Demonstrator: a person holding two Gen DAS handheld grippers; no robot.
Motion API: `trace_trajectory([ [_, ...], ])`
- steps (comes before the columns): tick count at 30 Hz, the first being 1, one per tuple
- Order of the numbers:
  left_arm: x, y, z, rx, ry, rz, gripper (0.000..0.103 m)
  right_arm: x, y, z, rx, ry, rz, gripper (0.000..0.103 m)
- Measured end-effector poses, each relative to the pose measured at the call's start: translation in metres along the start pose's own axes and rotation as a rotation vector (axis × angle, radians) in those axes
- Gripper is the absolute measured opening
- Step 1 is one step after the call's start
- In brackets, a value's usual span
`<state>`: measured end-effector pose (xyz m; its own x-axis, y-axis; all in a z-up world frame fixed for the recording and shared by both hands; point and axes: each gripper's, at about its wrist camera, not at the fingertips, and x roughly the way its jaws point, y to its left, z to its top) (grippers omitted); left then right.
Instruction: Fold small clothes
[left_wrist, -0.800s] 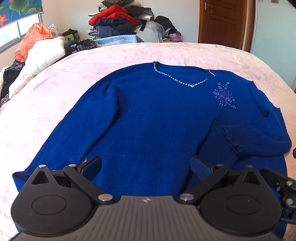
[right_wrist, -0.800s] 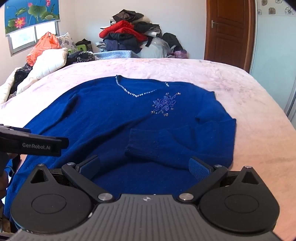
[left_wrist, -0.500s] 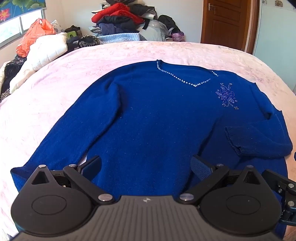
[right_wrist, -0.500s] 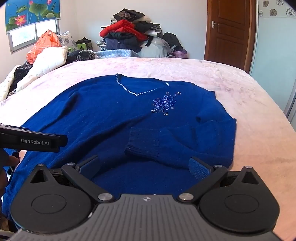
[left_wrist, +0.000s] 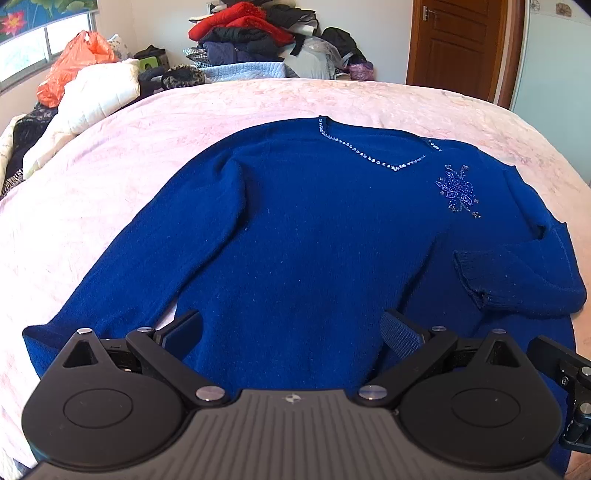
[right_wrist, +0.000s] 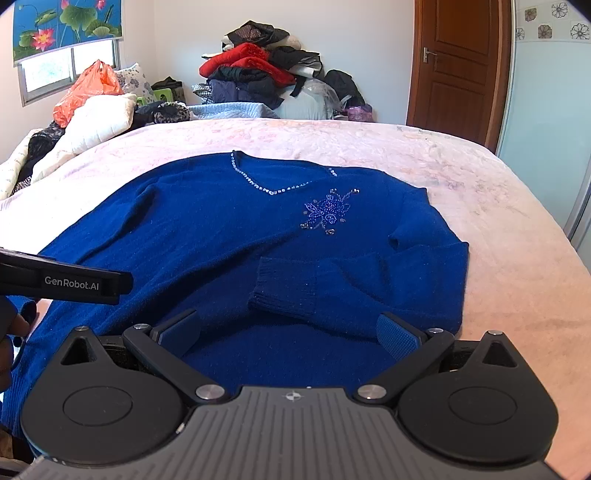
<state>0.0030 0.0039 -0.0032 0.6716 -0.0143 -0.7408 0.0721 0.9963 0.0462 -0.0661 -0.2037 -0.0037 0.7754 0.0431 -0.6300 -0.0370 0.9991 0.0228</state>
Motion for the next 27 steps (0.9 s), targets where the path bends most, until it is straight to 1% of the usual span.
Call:
trace_trajectory([
  [13,0.0064,-0.0017,-0.0008,-0.002,0.024,0.001,0.103,0.0012,0.0022,-0.002,-0.007,-0.009,0.004,0.102],
  [22,0.008,-0.001,-0.0026,0.007,0.024,0.008,0.103,-0.0019,0.005,-0.003,-0.028,-0.034,0.002,0.102],
  [27,0.0079,-0.0003,-0.0032,0.006,0.026,0.004,0.103,-0.0023,0.0054,-0.0035,-0.026,-0.033,0.004,0.102],
])
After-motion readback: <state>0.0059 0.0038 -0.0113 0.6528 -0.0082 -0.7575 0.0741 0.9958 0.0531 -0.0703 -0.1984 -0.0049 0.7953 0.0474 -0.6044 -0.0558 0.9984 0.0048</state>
